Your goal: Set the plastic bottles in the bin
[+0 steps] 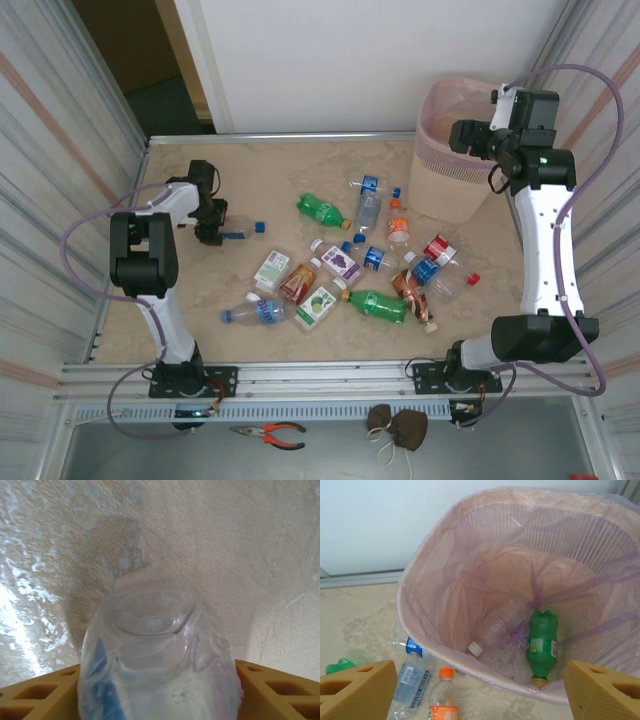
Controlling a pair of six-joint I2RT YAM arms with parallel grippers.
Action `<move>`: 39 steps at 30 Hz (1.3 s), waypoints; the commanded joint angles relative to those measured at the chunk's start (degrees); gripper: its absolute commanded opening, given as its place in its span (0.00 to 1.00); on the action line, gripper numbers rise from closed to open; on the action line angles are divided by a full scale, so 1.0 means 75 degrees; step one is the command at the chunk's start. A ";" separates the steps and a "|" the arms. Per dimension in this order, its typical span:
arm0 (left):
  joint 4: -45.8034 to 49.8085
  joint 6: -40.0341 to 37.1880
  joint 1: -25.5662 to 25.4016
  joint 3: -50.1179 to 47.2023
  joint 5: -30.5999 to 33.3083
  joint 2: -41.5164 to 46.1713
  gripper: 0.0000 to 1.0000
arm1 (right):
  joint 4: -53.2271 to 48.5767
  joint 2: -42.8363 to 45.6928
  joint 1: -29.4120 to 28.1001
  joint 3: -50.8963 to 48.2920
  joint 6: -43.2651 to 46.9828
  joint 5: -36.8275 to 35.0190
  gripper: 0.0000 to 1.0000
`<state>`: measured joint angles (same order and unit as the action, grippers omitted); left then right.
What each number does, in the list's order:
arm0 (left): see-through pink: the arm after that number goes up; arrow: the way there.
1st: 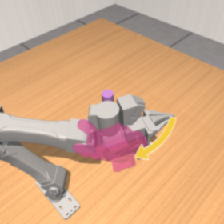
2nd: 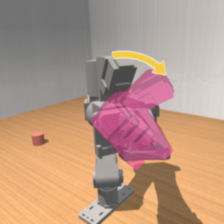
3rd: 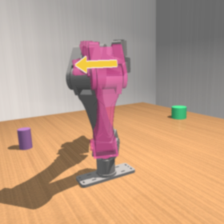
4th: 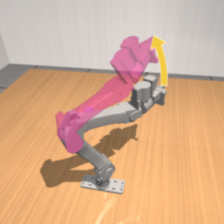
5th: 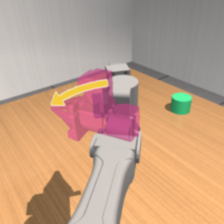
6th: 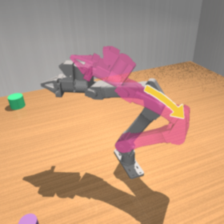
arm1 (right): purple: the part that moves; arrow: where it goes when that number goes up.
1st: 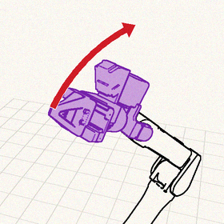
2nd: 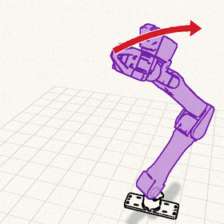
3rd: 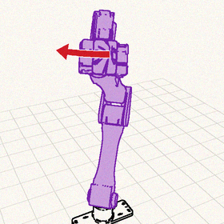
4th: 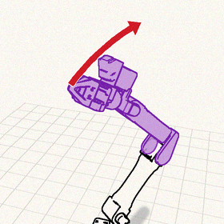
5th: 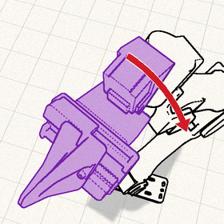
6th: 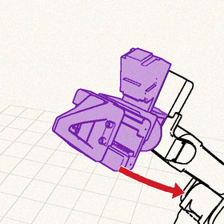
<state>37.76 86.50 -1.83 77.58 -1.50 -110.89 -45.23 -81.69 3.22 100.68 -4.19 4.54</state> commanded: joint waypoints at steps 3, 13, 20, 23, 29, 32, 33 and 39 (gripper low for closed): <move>0.0071 0.0104 0.0076 -0.0142 -0.0034 0.0002 0.61 | 0.0048 0.0310 -0.0146 -0.0026 0.0142 0.0025 0.85; -0.0447 -0.0370 0.0084 -0.0640 0.0038 0.1225 0.52 | 0.0366 0.0955 -0.0649 -0.0150 0.0139 0.0266 0.84; -0.1936 -0.1714 0.0057 -0.1315 -0.0555 0.2472 0.53 | 0.1087 0.1728 -0.1003 -0.0862 -0.0360 0.1093 0.84; -0.2234 -0.2625 0.0021 -0.1291 -0.0911 0.2948 0.54 | 0.1459 0.2042 -0.1151 -0.1269 -0.0618 0.1620 0.84; -0.3290 -0.4535 -0.0297 -0.1450 -0.1344 0.4195 0.53 | 0.2006 0.2403 -0.1700 -0.1826 -0.0812 0.2340 0.84; -0.4284 -0.5250 -0.0414 -0.1788 -0.2042 0.4803 0.53 | 0.2372 0.2514 -0.2083 -0.2082 -0.0813 0.2765 0.83; -0.4618 -0.5332 -0.0442 -0.1929 -0.2227 0.4963 0.53 | 0.2494 0.2540 -0.2188 -0.2162 -0.0813 0.2879 0.84; -0.6271 -0.5925 -0.0496 -0.2499 -0.3568 0.5732 0.50 | 0.3270 0.2588 -0.2973 -0.2590 -0.0847 0.3515 0.84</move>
<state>0.01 47.75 -5.39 60.27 -20.58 -69.91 -25.69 -63.37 -17.23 82.06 -9.23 26.83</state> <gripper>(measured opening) 0.512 0.841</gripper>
